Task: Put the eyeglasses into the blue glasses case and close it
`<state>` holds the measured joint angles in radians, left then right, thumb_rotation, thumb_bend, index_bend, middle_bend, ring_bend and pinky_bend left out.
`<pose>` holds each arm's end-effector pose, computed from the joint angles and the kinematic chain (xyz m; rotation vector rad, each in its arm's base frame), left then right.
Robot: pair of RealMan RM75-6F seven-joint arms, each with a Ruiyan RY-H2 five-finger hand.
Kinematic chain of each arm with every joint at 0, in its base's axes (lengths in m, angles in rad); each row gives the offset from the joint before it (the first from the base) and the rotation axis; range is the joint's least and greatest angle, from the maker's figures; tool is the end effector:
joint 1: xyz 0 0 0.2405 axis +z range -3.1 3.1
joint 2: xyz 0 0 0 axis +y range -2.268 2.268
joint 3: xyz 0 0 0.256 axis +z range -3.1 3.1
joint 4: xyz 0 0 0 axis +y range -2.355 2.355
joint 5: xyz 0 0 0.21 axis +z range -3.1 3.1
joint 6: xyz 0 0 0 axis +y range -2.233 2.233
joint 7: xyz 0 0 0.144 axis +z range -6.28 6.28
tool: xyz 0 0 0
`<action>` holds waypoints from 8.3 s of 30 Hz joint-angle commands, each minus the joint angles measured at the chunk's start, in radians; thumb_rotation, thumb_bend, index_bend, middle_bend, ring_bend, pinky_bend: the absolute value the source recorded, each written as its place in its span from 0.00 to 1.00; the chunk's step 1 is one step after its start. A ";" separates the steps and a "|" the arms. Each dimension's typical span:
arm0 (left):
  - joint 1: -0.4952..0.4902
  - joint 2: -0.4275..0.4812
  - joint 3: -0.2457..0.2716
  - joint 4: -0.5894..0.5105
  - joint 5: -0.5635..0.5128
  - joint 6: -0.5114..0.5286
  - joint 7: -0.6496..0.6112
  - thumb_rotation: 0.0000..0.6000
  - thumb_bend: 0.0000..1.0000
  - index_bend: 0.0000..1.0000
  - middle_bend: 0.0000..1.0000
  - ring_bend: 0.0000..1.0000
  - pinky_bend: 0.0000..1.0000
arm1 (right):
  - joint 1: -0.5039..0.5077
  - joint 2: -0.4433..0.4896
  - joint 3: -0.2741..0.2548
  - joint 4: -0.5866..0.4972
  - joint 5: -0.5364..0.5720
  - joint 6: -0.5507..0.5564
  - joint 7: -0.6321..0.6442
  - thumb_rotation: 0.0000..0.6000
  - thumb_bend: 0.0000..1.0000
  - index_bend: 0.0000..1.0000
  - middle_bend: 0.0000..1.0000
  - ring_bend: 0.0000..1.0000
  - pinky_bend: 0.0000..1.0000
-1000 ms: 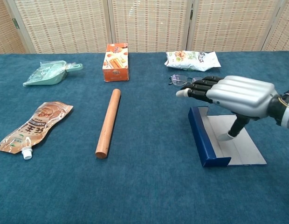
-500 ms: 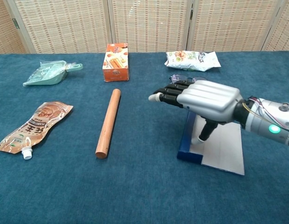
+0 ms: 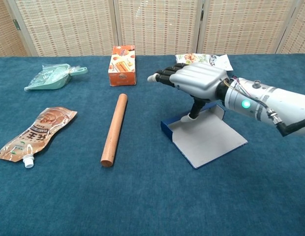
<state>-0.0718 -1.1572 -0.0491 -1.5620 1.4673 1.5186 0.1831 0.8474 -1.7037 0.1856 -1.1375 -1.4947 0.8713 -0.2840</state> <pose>-0.3223 0.1771 0.1578 -1.3877 -0.7552 -0.7502 -0.1163 -0.3704 -0.0554 2.1228 -0.4636 0.9236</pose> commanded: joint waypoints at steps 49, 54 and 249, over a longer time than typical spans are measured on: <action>0.011 -0.015 0.012 0.030 -0.005 -0.019 -0.050 1.00 0.19 0.12 0.12 0.10 0.26 | 0.368 -0.309 0.190 0.864 0.588 -0.479 -0.282 1.00 0.23 0.30 0.82 0.98 0.85; 0.009 -0.015 0.014 0.031 -0.003 -0.025 -0.053 1.00 0.19 0.12 0.12 0.10 0.26 | 0.368 -0.325 0.201 0.880 0.604 -0.483 -0.298 1.00 0.23 0.37 0.83 0.98 0.86; 0.039 -0.024 0.040 0.053 0.033 -0.001 -0.123 1.00 0.19 0.12 0.12 0.10 0.26 | -0.059 -0.036 -0.075 -0.059 0.094 0.117 -0.254 1.00 0.11 0.00 0.85 1.00 0.86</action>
<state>-0.0331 -1.1816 -0.0091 -1.5086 1.5002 1.5180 0.0602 0.7875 -1.7361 0.1079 -1.2014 -1.4021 0.9871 -0.5361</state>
